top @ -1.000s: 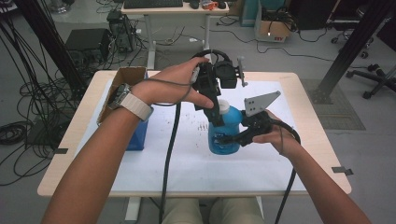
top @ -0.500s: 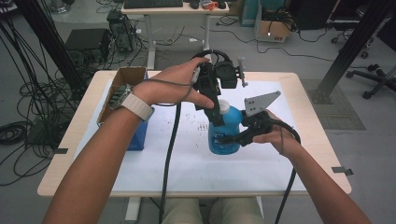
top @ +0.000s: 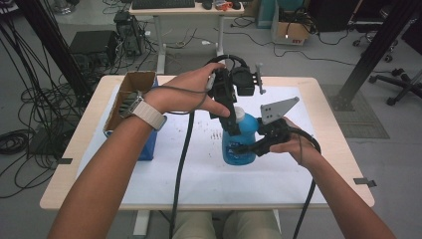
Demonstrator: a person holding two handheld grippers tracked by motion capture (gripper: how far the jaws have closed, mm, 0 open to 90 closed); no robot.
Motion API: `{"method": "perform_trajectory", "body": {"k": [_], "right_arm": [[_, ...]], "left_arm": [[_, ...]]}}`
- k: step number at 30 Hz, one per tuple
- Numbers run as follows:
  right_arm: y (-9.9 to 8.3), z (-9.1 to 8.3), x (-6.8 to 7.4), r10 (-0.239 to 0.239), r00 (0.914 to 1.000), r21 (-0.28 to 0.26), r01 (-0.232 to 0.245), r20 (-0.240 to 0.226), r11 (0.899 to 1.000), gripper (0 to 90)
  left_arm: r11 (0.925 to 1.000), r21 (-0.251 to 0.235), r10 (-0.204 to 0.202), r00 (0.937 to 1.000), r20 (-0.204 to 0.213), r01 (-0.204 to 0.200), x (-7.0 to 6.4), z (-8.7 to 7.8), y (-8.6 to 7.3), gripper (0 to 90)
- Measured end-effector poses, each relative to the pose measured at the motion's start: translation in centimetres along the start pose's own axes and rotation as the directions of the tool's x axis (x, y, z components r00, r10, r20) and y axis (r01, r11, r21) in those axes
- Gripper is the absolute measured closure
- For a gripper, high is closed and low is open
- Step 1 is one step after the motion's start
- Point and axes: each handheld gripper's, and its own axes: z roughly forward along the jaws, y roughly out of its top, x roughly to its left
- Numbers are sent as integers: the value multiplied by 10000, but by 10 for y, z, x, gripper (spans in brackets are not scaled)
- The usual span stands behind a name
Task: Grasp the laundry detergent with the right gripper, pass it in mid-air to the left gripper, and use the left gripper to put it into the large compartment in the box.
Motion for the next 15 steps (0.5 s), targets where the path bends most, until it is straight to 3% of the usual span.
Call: {"method": "perform_trajectory", "body": {"k": [3, 7, 8, 10, 15], "right_arm": [[0, 0, 0, -16, 10000, 8, 16, 35, 10000, 435], [1, 0, 0, -82, 10000, 56, 83, -45, 10000, 435], [1, 0, 1, -74, 10000, 50, 74, 25, 10000, 435], [1, 0, 1, -82, 10000, 49, 82, -9, 10000, 435], [2, 0, 1, -106, 9999, 81, 106, -5, 9999, 435]], "left_arm": [[9999, 1, -142, 9999, -42, 142, -1, 2, 0, 73], [10000, 7, 44, 10000, 33, -44, 1, 5, 2, 75], [9999, 26, -127, 9999, 9, 127, -1, 5, 2, 76], [10000, 42, 5, 10000, 90, -5, 1, 7, 2, 78], [9999, 62, -94, 9999, 77, 93, 0, 9, 3, 81]]}}
